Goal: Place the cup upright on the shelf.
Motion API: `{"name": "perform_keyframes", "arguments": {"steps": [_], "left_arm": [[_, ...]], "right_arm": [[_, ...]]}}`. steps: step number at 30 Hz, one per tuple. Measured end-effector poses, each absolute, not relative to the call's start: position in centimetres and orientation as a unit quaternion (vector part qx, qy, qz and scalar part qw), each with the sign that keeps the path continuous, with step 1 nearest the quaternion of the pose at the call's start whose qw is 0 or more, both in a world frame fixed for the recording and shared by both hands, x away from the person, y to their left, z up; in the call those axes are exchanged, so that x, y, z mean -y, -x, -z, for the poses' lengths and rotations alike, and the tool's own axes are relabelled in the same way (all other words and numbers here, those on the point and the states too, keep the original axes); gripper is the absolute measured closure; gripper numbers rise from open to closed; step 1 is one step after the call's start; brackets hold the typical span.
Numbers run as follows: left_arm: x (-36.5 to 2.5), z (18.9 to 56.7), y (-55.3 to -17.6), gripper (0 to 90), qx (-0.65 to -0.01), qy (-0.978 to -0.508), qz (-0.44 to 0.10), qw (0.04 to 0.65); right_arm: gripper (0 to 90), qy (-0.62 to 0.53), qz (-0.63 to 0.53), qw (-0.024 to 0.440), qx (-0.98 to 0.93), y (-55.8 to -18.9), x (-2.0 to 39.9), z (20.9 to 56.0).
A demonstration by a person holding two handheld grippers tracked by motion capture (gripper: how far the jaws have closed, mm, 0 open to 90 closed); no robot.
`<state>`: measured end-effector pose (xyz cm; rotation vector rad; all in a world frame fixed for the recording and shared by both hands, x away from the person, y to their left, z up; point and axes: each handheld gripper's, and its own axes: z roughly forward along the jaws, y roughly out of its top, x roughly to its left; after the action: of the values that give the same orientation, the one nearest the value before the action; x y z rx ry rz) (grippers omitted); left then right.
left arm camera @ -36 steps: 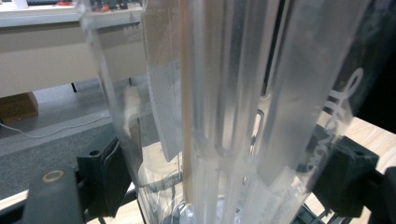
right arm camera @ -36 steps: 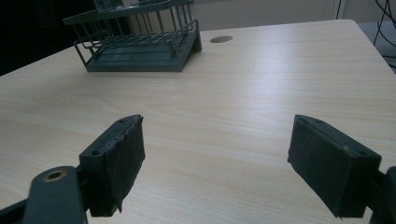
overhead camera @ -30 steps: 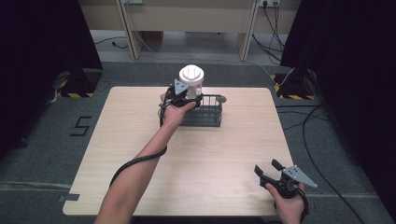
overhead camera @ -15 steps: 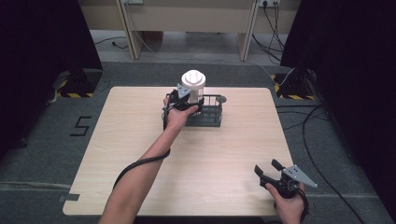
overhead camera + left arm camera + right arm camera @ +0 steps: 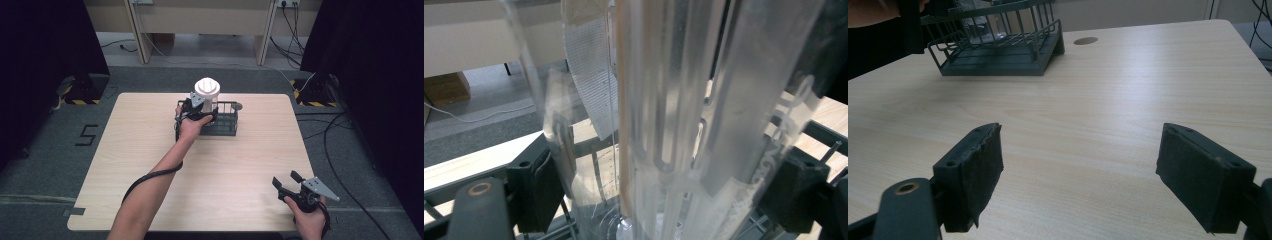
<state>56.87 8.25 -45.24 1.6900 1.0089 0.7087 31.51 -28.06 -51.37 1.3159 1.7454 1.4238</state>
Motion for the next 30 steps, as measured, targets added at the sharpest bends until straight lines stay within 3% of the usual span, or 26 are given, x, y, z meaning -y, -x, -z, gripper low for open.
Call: {"name": "perform_keyframes", "arguments": {"steps": [30], "left_arm": [[-9.0, 45.5, -55.5, 14.9, -0.404, -0.702, -0.319, 0.492]], "right_arm": [[19.1, -0.484, -0.526, 0.263, -0.648, -31.6, 28.0, 51.4]]}}
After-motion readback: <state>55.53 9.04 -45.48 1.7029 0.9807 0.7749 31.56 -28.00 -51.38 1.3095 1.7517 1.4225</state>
